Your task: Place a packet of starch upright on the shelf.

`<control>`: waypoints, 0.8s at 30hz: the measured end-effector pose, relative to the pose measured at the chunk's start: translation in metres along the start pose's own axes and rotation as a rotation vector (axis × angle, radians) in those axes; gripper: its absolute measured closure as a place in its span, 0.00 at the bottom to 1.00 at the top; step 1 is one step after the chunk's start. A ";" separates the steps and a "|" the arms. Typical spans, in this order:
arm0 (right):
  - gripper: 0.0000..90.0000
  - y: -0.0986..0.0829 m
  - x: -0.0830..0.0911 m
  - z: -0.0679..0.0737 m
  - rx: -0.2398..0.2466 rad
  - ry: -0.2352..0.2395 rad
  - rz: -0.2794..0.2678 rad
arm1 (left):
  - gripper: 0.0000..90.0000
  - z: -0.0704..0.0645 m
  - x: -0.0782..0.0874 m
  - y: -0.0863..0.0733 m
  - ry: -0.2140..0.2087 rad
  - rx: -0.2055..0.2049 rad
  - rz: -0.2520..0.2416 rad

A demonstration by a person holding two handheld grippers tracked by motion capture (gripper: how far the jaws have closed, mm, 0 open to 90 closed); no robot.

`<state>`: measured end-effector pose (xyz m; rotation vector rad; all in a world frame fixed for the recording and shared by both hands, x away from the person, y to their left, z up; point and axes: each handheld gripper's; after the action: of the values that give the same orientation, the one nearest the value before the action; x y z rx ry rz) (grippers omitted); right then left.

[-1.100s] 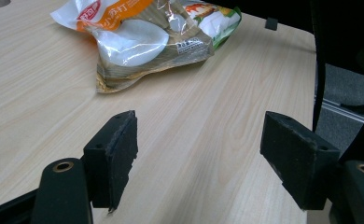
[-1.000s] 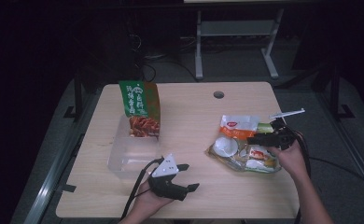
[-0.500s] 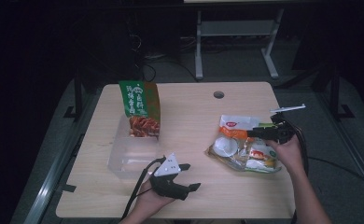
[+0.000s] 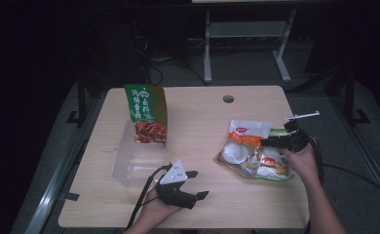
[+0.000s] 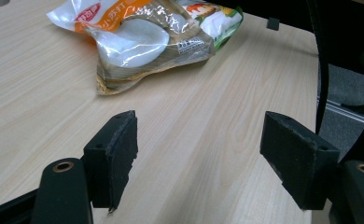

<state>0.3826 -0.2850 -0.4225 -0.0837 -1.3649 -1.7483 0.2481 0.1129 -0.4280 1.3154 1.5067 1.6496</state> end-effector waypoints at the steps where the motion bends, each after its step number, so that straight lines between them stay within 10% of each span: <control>1: 0.58 0.000 -0.003 0.001 -0.002 0.002 0.001 | 0.30 0.000 -0.001 0.000 -0.003 -0.004 0.005; 14: 0.88 0.006 -0.030 0.019 0.022 0.056 0.011 | 0.30 0.002 -0.001 -0.002 0.001 0.006 0.005; 24: 1.00 0.011 -0.011 0.049 0.124 0.146 -0.034 | 0.31 0.004 -0.003 0.000 0.003 0.040 -0.008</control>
<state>0.3749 -0.2387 -0.4007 0.1337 -1.3702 -1.6589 0.2527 0.1123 -0.4296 1.3263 1.5523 1.6250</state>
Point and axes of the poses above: each handheld gripper's, and its own axes: x roughly backward along the jaws, y roughly out of its top, z roughly to its left, and after that the axes turned 14 degrees about -z, right-handed
